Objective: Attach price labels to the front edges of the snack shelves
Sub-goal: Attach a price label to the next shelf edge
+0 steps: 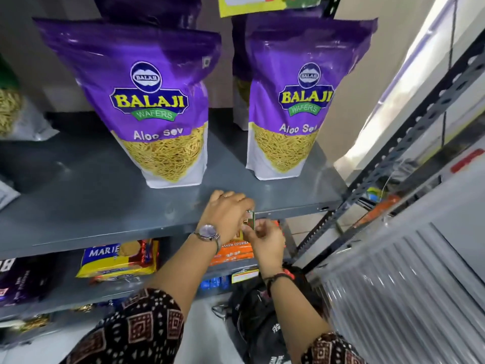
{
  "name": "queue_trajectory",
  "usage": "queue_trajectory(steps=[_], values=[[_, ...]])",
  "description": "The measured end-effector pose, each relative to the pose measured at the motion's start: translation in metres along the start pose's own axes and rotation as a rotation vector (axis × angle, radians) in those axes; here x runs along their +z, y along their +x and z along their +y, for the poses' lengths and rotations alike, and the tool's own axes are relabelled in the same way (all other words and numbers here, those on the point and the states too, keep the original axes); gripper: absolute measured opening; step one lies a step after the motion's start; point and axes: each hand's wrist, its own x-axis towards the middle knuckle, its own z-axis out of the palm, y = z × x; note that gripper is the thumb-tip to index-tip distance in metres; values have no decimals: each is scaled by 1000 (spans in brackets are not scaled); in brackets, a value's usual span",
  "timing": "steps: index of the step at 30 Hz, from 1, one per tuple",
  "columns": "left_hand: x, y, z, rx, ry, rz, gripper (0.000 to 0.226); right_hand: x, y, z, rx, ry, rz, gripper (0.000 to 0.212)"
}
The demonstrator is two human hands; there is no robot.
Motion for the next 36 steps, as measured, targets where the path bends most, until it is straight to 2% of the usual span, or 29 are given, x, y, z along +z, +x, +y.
queue_trajectory(steps=[5, 8, 12, 16, 20, 23, 26, 36], values=[[3, -11, 0, -94, -45, 112, 5, -7, 1, 1, -128, -52, -58, 6], [2, -26, -4, -215, -116, 170, 11, -17, 7, -6, -303, -170, -97, 5], [2, -37, -3, -272, -110, 129, 23, -28, 13, -9, -417, -354, -230, 3], [4, -42, -2, -328, -137, 89, 20, -31, 11, -14, -447, -450, -243, 8], [3, -42, -2, -364, -158, 117, 15, -30, 12, -19, -487, -517, -208, 11], [3, -41, -2, -364, -113, 128, 21, -27, 14, -21, -496, -543, -182, 12], [5, -40, -1, -369, -71, 123, 27, -24, 15, -22, -477, -546, -167, 11], [9, -37, -5, -397, -140, 151, 25, -22, 19, -23, -450, -540, -138, 15]])
